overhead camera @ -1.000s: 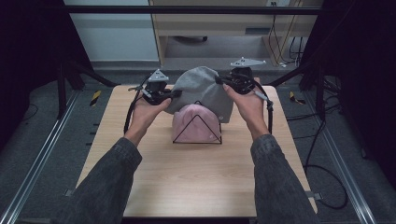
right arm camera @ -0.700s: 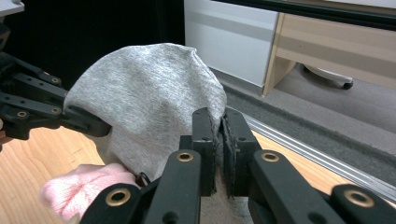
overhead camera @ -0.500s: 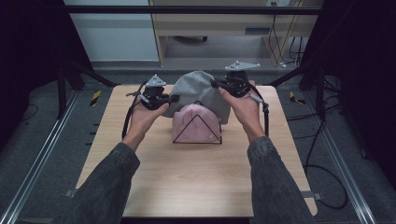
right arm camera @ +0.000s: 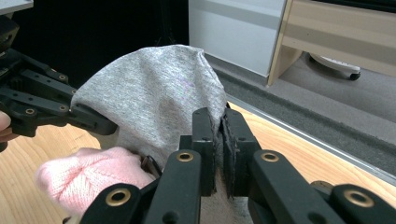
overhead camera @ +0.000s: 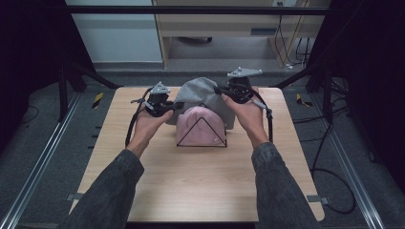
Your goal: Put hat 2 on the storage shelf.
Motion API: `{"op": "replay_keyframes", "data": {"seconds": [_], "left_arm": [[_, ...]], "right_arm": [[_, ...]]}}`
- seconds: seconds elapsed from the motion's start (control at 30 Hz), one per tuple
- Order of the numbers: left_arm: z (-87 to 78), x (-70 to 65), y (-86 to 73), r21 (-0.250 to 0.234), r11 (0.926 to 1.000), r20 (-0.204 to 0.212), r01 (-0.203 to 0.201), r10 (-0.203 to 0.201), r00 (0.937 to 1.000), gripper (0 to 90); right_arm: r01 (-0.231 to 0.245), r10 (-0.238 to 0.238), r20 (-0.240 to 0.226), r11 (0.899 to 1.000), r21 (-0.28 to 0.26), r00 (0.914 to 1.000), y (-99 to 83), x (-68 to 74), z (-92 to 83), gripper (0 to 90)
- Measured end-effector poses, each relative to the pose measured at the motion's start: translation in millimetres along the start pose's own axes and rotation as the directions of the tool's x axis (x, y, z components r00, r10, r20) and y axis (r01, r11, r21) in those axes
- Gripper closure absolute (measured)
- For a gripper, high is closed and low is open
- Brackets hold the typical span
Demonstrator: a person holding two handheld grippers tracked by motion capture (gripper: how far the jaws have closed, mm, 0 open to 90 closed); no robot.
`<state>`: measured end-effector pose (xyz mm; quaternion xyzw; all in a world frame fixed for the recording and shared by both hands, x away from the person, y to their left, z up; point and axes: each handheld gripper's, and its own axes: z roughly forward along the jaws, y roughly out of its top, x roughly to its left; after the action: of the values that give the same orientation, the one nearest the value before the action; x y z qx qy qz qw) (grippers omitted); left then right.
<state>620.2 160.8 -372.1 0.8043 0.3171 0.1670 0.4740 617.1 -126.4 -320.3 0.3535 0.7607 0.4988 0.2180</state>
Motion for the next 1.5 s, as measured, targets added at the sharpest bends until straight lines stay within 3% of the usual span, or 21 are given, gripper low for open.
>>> {"op": "replay_keyframes", "data": {"seconds": [0.8,0.87,1.5], "left_arm": [[9.8,1.4,-18.0,0.014,0.9997,0.006,0.021,-0.022,0.9997,86.2],[10.3,2.0,-20.3,0.023,0.9997,-0.002,0.011,-0.011,0.9999,86.2],[19.8,5.9,-39.4,0.071,0.9968,-0.015,0.037,-0.036,0.9992,86.1]], "right_arm": [[-0.013,0.013,-0.007,1.000,0.017,0.9999,-11.8,3.0,6.0,85.0],[-0.009,0.009,-0.010,1.000,0.028,0.9999,-14.4,5.4,8.1,84.9],[-0.007,0.008,-0.016,0.998,0.061,0.9998,-38.4,6.3,13.9,84.8]]}}
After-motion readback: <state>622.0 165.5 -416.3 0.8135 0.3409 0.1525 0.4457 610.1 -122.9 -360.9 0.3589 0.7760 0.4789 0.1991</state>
